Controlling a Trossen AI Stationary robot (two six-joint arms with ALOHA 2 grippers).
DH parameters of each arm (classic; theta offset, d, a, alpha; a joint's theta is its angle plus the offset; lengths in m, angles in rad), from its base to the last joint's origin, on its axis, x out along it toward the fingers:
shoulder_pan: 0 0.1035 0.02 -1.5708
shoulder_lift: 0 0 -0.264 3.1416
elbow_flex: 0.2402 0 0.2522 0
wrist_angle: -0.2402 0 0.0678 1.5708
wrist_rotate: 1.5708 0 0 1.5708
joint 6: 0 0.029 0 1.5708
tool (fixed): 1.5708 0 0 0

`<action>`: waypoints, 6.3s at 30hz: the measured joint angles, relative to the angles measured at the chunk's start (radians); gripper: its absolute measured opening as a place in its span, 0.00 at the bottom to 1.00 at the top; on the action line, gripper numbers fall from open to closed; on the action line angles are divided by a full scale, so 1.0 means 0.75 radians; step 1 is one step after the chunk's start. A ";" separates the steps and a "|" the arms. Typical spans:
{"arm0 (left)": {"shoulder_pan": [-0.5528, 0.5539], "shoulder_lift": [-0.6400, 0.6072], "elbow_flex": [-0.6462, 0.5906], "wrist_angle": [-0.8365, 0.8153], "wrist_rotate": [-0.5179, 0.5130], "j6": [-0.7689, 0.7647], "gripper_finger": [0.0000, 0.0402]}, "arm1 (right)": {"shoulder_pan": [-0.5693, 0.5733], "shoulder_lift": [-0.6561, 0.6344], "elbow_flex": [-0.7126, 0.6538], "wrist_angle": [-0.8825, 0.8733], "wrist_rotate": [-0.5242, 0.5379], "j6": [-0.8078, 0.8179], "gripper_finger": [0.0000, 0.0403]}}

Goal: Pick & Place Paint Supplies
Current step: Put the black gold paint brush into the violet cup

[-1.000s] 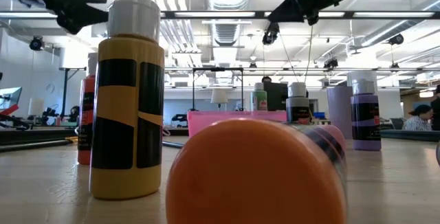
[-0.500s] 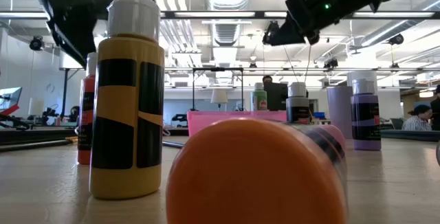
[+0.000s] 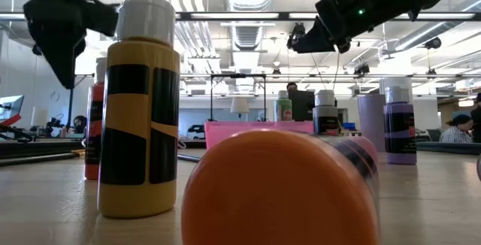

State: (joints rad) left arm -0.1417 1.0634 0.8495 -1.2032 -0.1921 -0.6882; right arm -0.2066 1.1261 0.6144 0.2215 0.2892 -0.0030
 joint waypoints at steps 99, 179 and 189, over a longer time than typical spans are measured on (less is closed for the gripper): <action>0.000 -0.010 -0.588 0.620 0.084 -0.029 0.02 | -0.001 0.000 -0.007 -0.002 0.000 -0.030 0.23; 0.330 0.500 -0.060 2.411 0.336 1.131 0.02 | 0.207 0.299 0.141 0.711 -0.352 -0.012 0.04; 0.332 0.500 -0.066 2.403 0.338 1.133 0.06 | 0.207 0.296 0.141 0.679 -0.352 0.000 0.02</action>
State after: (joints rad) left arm 0.1074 1.4384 0.8002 0.5989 0.0616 0.1617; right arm -0.0517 1.3481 0.7200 0.7309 0.0254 -0.0029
